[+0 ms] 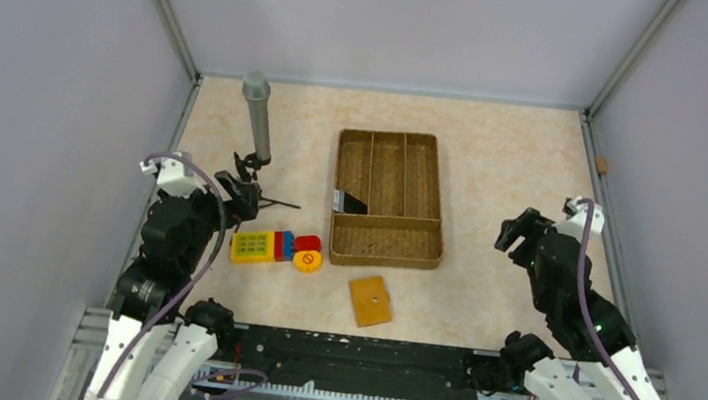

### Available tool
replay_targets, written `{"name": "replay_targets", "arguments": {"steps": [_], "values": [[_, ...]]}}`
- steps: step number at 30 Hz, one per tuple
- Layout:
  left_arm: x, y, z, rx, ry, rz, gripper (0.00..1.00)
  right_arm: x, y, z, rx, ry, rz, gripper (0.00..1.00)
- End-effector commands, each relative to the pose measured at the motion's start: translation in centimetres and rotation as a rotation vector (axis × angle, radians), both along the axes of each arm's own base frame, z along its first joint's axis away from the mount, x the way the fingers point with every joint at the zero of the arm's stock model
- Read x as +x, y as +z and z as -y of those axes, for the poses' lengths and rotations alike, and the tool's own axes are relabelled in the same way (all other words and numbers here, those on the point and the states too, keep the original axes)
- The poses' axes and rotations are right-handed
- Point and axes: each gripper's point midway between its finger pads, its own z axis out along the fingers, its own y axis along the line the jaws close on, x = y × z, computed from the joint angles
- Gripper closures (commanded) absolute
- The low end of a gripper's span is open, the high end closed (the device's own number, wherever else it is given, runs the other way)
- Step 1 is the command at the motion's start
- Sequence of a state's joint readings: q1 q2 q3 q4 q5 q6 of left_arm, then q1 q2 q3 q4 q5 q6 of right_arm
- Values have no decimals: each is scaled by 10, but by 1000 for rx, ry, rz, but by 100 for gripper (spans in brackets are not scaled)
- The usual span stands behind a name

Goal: Put the credit cards into the card holder
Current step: Reset both arms

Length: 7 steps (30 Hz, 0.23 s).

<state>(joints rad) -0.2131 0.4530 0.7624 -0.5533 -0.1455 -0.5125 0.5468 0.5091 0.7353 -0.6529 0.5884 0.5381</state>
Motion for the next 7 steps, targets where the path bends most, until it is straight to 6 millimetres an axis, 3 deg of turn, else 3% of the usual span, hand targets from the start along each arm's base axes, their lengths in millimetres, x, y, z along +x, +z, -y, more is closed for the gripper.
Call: {"name": "replay_targets", "arguments": {"steps": [1,7], "values": [[-8,-9,-22,120,70,-47,1,-1,18,16,-40,-50,62,32],[-7,-10,-26,147,76,-42,1,0,16,15,-47,-51,51,32]]}}
